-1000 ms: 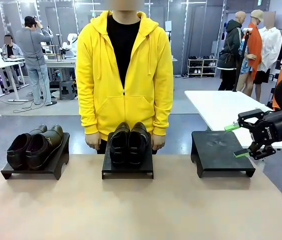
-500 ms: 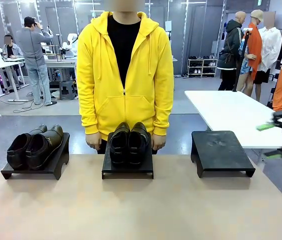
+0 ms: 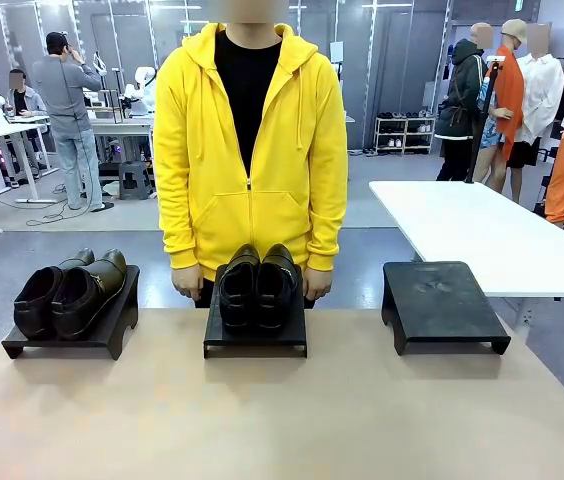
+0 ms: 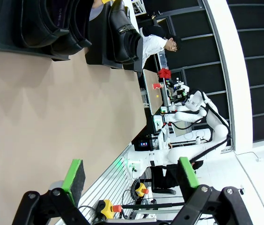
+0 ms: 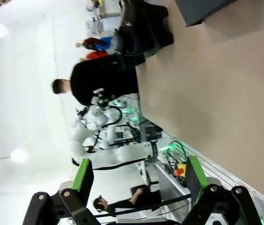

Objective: Place the shoes on the stand as instructed by the person.
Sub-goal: Pick up another pair of Shoes and place it on the Shoes Stand indicated by the person.

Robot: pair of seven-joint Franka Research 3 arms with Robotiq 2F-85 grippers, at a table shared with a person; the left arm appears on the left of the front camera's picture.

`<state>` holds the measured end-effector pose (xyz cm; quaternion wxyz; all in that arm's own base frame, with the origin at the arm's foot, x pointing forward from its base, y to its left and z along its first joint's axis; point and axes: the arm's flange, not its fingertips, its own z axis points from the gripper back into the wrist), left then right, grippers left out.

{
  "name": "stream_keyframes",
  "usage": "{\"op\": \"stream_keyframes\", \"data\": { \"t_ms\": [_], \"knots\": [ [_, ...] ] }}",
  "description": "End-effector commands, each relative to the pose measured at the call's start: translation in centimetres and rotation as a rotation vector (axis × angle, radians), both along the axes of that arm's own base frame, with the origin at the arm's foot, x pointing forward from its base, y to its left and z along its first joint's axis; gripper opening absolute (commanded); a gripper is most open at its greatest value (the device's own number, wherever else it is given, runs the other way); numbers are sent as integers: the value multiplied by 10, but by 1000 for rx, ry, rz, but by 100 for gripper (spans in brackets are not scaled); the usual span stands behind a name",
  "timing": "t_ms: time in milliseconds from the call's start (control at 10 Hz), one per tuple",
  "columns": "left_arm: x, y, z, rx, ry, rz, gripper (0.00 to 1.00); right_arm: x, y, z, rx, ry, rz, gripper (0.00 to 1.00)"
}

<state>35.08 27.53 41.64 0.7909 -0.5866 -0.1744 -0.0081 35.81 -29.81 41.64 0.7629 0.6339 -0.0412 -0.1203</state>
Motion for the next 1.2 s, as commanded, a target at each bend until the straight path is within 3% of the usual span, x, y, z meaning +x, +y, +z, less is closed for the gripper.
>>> {"op": "stream_keyframes", "data": {
  "t_ms": [0,100,200,1100],
  "knots": [
    [-1,-1,1,1,-9,0,100,9,-22,-18,102,-16,-6,100],
    [-1,-1,1,1,-9,0,100,11,-26,-22,128,-16,-30,100],
    [-1,-1,1,1,-9,0,100,-3,-15,-17,56,11,-18,100],
    [-1,-1,1,1,-9,0,100,-3,-15,-17,56,11,-18,100]
  ]
}}
